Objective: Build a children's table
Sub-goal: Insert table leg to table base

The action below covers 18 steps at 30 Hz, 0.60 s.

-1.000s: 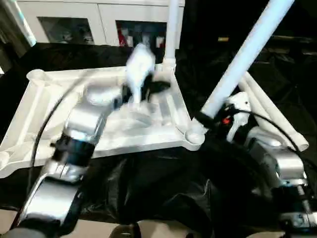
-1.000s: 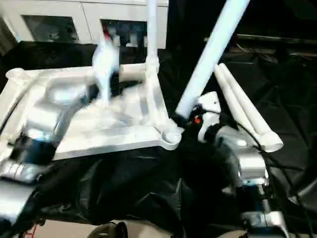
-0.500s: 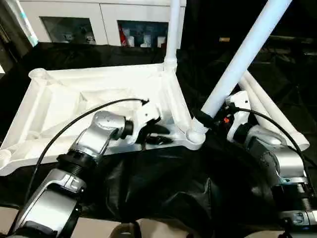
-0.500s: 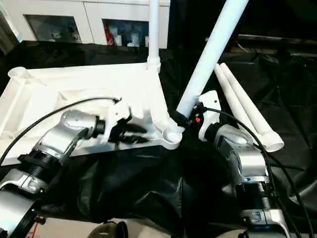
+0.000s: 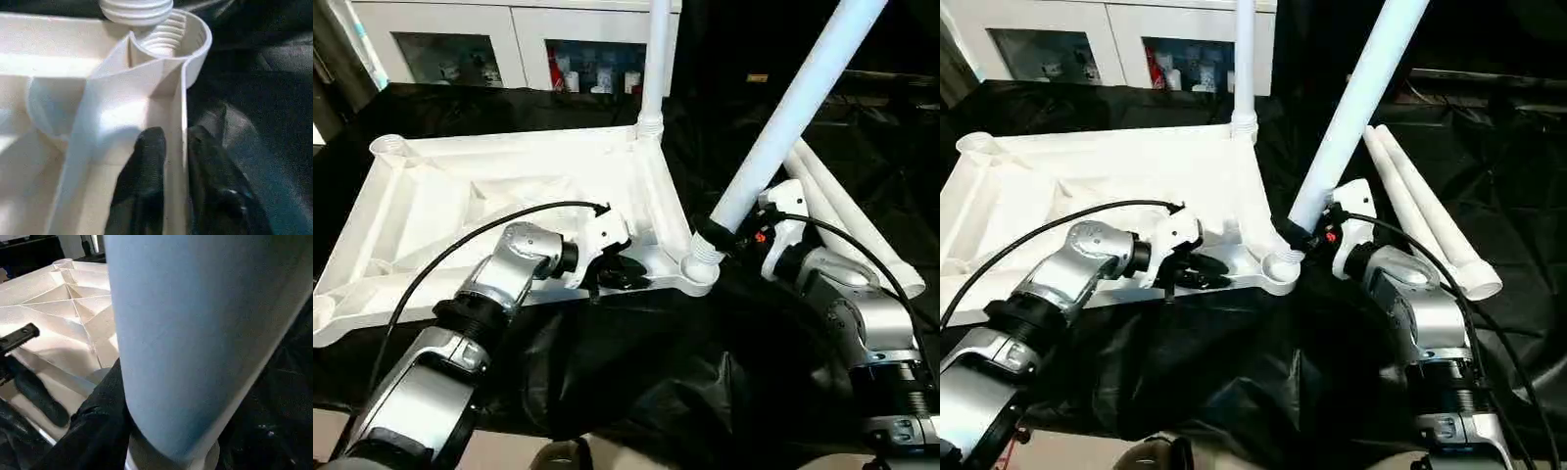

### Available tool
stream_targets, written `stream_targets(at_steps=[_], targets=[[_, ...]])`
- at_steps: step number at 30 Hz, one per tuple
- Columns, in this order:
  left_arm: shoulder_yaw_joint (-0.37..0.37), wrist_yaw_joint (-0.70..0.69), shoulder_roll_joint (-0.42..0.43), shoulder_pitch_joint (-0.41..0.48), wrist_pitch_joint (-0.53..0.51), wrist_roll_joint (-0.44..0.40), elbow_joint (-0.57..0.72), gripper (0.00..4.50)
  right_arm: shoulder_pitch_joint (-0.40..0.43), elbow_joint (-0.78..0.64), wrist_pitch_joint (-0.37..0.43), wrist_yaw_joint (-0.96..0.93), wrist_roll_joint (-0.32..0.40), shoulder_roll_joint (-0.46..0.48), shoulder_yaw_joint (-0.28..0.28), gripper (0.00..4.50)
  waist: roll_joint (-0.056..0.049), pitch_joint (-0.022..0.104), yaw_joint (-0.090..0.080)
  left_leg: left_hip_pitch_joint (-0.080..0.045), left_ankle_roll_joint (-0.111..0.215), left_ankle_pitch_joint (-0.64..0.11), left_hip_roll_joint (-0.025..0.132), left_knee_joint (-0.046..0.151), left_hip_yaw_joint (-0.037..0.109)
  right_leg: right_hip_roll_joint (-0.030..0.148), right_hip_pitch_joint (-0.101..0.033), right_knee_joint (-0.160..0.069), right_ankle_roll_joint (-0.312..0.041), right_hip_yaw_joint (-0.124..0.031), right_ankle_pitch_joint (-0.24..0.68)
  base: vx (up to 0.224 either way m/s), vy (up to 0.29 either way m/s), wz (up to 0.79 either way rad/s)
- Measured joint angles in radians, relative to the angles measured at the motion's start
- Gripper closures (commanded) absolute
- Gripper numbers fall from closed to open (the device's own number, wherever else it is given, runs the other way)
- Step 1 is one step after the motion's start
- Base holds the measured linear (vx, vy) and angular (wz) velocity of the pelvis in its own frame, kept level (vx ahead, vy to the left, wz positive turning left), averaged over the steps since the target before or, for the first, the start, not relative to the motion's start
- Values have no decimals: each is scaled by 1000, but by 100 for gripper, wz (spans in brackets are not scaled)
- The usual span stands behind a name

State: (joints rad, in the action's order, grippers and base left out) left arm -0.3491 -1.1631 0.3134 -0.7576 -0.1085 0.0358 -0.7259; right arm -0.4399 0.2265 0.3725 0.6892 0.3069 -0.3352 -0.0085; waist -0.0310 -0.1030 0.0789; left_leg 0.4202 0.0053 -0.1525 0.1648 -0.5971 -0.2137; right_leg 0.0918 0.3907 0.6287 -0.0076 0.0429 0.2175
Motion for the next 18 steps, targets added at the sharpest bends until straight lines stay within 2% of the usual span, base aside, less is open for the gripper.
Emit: stream_targets(at_steps=[2,5,8,18], targets=[[3,-2,-2,-1,-1,0,-6,398,-11,0,13,12,0,2,13,260,-1,0,-1,0,0,0,0,0,0,0,0,0,0,0,0,0,0,0],[3,-20,-3,-2,-5,0,-6,402,-37,9,39,35,-6,1,41,260,0,2,-1,0,0,0,0,-1,0,0,0,1,0,0,0,0,0,0],[1,-22,-2,-2,-7,-1,-6,440,-52,13,46,50,-17,-1,64,260,1,3,0,0,0,0,0,-1,0,0,0,1,0,0,0,0,0,0],[1,-13,-4,-1,-11,-12,-7,450,-95,22,107,87,-43,-29,121,260,9,9,0,-2,0,0,0,-3,0,0,-2,2,0,0,0,0,0,0]])
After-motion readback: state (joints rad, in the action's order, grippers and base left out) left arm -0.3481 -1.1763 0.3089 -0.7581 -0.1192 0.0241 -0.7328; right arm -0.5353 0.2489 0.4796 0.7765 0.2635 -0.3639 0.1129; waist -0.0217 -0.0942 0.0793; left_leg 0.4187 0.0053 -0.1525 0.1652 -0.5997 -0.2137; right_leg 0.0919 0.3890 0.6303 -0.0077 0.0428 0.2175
